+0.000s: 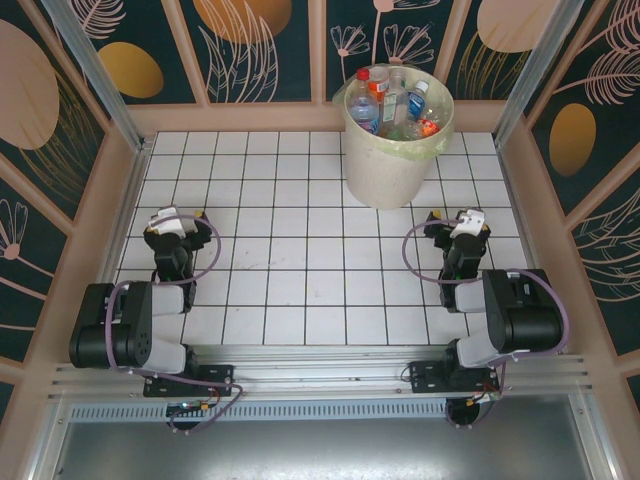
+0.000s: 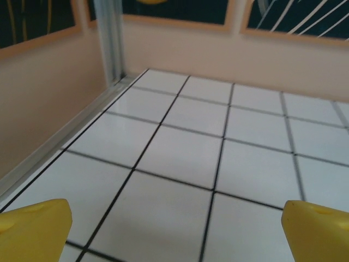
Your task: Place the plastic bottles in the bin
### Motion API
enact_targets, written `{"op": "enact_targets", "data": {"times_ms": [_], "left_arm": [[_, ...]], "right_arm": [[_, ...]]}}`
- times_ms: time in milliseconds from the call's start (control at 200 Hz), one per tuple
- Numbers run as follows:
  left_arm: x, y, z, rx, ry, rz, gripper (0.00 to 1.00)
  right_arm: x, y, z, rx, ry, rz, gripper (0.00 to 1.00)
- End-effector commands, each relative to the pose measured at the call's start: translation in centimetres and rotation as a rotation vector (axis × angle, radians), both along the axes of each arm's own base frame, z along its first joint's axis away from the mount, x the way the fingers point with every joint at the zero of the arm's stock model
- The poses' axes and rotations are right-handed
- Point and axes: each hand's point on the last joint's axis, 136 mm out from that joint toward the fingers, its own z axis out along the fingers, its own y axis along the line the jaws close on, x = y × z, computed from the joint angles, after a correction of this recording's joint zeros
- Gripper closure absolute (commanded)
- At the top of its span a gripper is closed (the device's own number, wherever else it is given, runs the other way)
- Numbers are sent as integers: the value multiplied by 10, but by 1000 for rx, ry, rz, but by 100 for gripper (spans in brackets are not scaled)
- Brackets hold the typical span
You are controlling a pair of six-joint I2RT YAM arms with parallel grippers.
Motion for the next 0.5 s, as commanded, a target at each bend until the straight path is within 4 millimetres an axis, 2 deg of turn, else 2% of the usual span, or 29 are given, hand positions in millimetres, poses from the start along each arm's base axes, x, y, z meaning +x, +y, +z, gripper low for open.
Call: {"op": "enact_targets", "data": {"times_ms": [0,65,135,240,380,410,495], "left_arm": [[-6,-6,11,-14,-109,-35,1],[0,-10,6,-7,-84,-62,1],[-2,-11,8,-3,-93,-68,1],[-2,-11,8,-1,-89,-71,1],[-3,-13,9,4,-97,-79,1],[-3,-13,9,4,-96,-79,1],[-1,-12,7,1,-85,-74,1]], "right_arm": [[2,0,11,-1,-42,1,1],[3,0,10,0,-39,3,1],[3,3,9,-7,-36,16,1],[-10,6,14,-15,-87,29,1],[-17,19,12,-44,-120,104,1],[-14,16,14,-47,-119,77,1],[2,5,2,-2,-44,46,1]]}}
